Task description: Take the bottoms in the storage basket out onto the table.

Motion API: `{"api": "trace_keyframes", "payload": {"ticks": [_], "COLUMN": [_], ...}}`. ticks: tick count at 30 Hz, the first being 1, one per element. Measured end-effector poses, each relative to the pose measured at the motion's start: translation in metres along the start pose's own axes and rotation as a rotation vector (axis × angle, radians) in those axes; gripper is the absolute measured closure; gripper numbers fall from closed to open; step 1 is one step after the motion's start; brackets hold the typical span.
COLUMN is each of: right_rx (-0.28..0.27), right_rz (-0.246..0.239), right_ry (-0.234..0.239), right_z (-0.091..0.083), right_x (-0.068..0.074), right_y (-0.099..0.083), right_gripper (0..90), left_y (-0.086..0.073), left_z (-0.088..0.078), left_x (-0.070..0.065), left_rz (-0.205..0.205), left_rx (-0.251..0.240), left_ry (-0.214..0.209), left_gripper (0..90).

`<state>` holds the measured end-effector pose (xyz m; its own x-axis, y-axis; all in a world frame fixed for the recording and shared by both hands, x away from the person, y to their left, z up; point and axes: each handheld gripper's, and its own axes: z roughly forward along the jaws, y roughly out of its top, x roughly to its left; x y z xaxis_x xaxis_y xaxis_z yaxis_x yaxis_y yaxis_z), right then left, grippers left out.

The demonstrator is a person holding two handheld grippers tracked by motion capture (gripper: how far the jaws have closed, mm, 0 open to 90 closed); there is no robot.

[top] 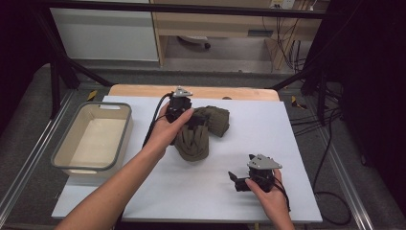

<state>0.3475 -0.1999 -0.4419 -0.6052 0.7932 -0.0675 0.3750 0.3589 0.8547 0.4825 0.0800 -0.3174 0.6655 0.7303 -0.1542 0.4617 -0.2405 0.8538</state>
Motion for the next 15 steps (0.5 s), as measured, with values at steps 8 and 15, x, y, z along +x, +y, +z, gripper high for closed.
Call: {"api": "trace_keyframes", "payload": {"ticks": [8,15], "right_rx": [-0.003,-0.003], "right_rz": [-0.008,0.010], "right_ry": [-0.002,0.003], "right_z": [0.000,0.000], "right_x": [0.002,0.002], "right_y": [0.001,0.000], "right_gripper": [2.4,2.2], "left_y": [0.004,0.004], "left_z": [-0.019,-0.031], "left_x": [0.018,0.033], "left_rz": [-0.042,-0.058], "left_rx": [-0.035,-0.027], "left_ry": [0.010,0.006], "left_gripper": [12.1,11.6]}}
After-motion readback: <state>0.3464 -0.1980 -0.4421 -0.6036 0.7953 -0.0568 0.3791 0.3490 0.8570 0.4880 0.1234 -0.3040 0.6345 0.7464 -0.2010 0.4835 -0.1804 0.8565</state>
